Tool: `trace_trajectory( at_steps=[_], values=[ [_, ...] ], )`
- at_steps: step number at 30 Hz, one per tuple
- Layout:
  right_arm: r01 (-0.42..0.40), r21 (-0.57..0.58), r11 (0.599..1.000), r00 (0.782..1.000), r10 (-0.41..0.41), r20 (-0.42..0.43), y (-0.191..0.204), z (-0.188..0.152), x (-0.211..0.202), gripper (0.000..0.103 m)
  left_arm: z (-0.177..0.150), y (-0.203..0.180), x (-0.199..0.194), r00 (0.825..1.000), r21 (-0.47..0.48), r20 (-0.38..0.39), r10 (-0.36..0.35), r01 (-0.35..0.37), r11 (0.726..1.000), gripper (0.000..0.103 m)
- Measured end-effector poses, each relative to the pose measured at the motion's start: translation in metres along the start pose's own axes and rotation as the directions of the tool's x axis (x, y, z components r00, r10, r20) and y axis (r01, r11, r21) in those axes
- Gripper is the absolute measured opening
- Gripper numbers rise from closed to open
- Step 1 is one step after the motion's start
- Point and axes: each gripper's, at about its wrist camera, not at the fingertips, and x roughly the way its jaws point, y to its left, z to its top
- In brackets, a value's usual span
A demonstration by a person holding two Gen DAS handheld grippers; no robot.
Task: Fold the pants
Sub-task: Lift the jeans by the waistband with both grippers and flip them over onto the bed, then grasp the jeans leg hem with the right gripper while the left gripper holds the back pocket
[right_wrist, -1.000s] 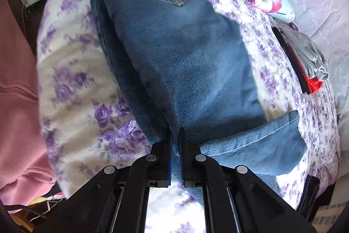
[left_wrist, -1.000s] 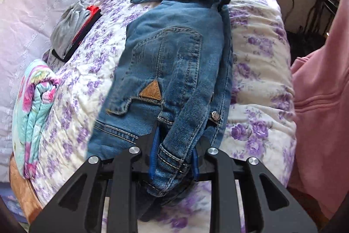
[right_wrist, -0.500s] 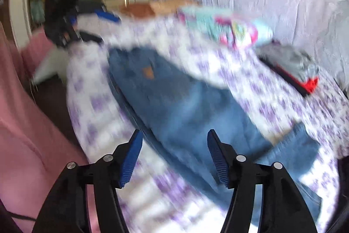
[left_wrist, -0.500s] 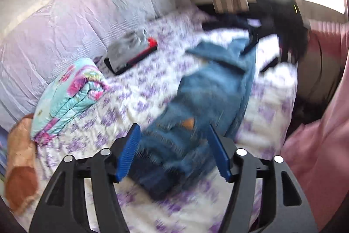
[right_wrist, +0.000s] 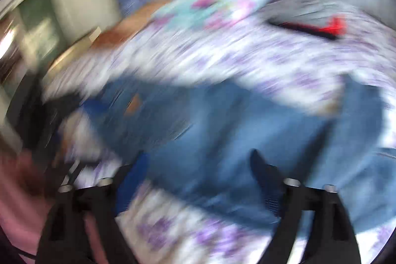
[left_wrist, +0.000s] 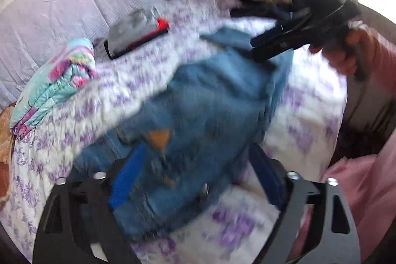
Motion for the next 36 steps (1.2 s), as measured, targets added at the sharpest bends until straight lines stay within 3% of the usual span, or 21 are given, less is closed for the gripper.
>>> trace_trajectory(
  at_steps=[2, 4, 6, 9, 13, 14, 18, 20, 23, 25, 27, 28, 29, 31, 36],
  values=[
    [0.097, 0.104, 0.99, 0.995, -0.098, 0.01, -0.03, 0.023, -0.004, 0.093, 0.02, 0.008, 0.0, 0.998, -0.099, 0.068, -0.004, 0.01, 0.995, 0.099],
    [0.148, 0.18, 0.973, 0.986, -0.158, 0.047, -0.053, 0.037, -0.005, 0.093, 0.038, 0.021, 0.019, 0.997, -0.238, 0.072, -0.03, 0.047, 0.97, 0.099],
    [0.251, 0.238, 0.938, 0.963, -0.268, 0.042, -0.076, 0.054, 0.003, 0.093, 0.047, 0.035, 0.057, 0.998, -0.38, -0.006, -0.056, 0.049, 0.924, 0.099],
    [0.367, 0.261, 0.893, 0.928, -0.373, -0.028, -0.108, 0.072, 0.028, 0.093, 0.038, 0.042, 0.103, 0.987, -0.487, -0.131, -0.093, 0.018, 0.873, 0.098],
    [0.446, 0.261, 0.856, 0.895, -0.425, -0.135, -0.139, 0.086, 0.072, 0.093, 0.034, 0.024, 0.102, 0.996, -0.392, -0.079, -0.044, 0.01, 0.92, 0.098],
    [0.492, 0.23, 0.84, 0.87, -0.463, -0.172, -0.143, 0.094, 0.092, 0.093, 0.032, 0.022, 0.101, 0.996, -0.379, -0.048, -0.075, 0.052, 0.924, 0.098],
    [0.613, 0.133, 0.779, 0.771, -0.553, -0.315, -0.165, 0.101, 0.149, 0.092, 0.027, 0.038, 0.103, 0.988, -0.438, -0.009, -0.156, 0.136, 0.889, 0.098],
    [0.632, 0.131, 0.764, 0.743, -0.548, -0.384, -0.176, 0.092, 0.167, 0.092, 0.026, 0.039, 0.101, 0.985, -0.448, 0.006, -0.173, 0.157, 0.88, 0.098],
    [0.614, 0.164, 0.773, 0.765, -0.529, -0.368, -0.179, 0.086, 0.163, 0.085, 0.029, 0.039, 0.1, 0.986, -0.44, 0.004, -0.167, 0.152, 0.885, 0.098],
    [0.597, 0.188, 0.78, 0.779, -0.509, -0.365, -0.18, 0.084, 0.154, 0.058, 0.03, 0.038, 0.101, 0.986, -0.44, 0.003, -0.167, 0.151, 0.885, 0.098],
    [0.59, 0.197, 0.783, 0.786, -0.5, -0.364, -0.182, 0.083, 0.143, 0.037, 0.03, 0.04, 0.101, 0.985, -0.443, 0.006, -0.17, 0.155, 0.883, 0.098],
    [0.576, 0.208, 0.791, 0.796, -0.484, -0.363, -0.184, 0.082, 0.139, 0.019, 0.029, 0.039, 0.1, 0.985, -0.444, 0.007, -0.17, 0.156, 0.883, 0.098],
    [0.567, 0.223, 0.793, 0.803, -0.472, -0.362, -0.186, 0.081, 0.129, 0.014, 0.028, 0.039, 0.099, 0.986, -0.444, 0.008, -0.169, 0.155, 0.883, 0.098],
    [0.544, 0.264, 0.797, 0.826, -0.453, -0.334, -0.189, 0.083, 0.108, 0.013, 0.029, 0.039, 0.099, 0.985, -0.444, 0.009, -0.17, 0.157, 0.882, 0.099],
    [0.357, 0.449, 0.819, 0.927, -0.371, -0.06, -0.199, 0.085, -0.002, 0.012, 0.029, 0.038, 0.099, 0.986, -0.445, 0.008, -0.165, 0.151, 0.883, 0.098]
  ],
)
